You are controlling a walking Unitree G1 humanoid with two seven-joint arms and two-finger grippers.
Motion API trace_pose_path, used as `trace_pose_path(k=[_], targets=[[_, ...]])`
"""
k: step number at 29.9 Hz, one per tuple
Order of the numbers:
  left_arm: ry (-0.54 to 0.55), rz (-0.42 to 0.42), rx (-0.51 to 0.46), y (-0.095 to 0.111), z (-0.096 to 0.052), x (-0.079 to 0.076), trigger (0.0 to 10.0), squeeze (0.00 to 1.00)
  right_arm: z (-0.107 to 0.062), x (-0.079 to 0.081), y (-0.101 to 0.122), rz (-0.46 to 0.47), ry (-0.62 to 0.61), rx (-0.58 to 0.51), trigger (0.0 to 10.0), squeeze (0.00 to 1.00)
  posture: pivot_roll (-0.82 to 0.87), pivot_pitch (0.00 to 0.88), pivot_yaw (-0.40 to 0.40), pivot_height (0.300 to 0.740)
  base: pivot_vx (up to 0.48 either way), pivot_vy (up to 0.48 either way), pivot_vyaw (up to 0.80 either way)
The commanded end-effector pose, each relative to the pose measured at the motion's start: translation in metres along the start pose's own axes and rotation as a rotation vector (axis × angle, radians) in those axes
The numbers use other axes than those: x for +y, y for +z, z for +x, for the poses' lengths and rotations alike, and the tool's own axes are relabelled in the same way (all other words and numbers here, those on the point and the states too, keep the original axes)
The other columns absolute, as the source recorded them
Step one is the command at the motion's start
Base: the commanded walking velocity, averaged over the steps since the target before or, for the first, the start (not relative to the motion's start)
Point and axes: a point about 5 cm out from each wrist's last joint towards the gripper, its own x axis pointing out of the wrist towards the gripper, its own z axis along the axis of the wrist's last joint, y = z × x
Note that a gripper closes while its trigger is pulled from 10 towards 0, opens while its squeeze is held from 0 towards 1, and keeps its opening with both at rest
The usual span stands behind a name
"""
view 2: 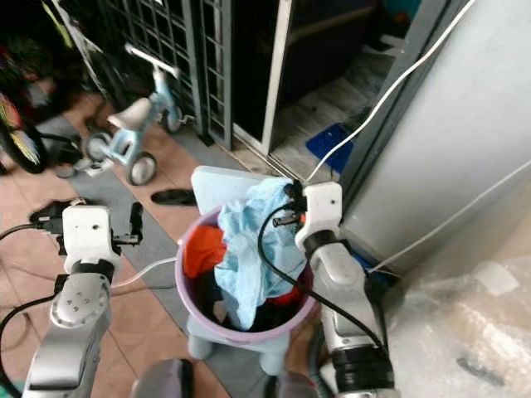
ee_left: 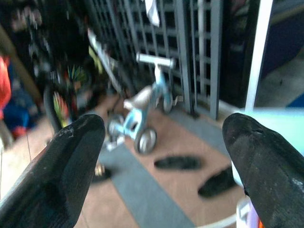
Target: Clothes washing
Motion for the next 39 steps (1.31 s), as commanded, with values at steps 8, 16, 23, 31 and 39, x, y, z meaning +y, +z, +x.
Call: trace_pose_path(k=[8,16,23,31,39], targets=[[-0.029,0.007,-0.002,-0.006,0.007,-0.003,10.0,0.0,-0.011,-0.004,0.006,-0.031,-0.044,0.015,10.0,0.0,-0.03,0.0,0.011,0.74,0.0,0.0,-0.21],[-0.026,0.007,0.023,-0.015,0.0,-0.002,10.0,0.0,-0.009,0.004,0.004,-0.027,-0.025,0.03,10.0,0.0,-0.02,0.0,-0.002,0.74,0.0,0.0,-0.66],[-0.029,-0.005,0.037,-0.017,-0.003,-0.002,10.0,0.0,-0.007,0.004,0.006,-0.038,-0.008,0.033,10.0,0.0,-0.02,0.0,0.001,0.74,0.0,0.0,-0.14],[-0.039,-0.001,0.04,-0.019,-0.003,-0.002,10.0,0.0,-0.008,0.004,0.005,-0.041,-0.015,0.044,10.0,0.0,-0.03,0.0,0.006,0.74,-0.12,0.0,0.0],[-0.046,-0.004,0.04,-0.019,-0.004,-0.004,10.0,0.0,-0.005,0.004,0.005,-0.043,-0.009,0.047,10.0,0.0,-0.02,0.0,0.002,0.74,-0.229,0.0,-0.5]])
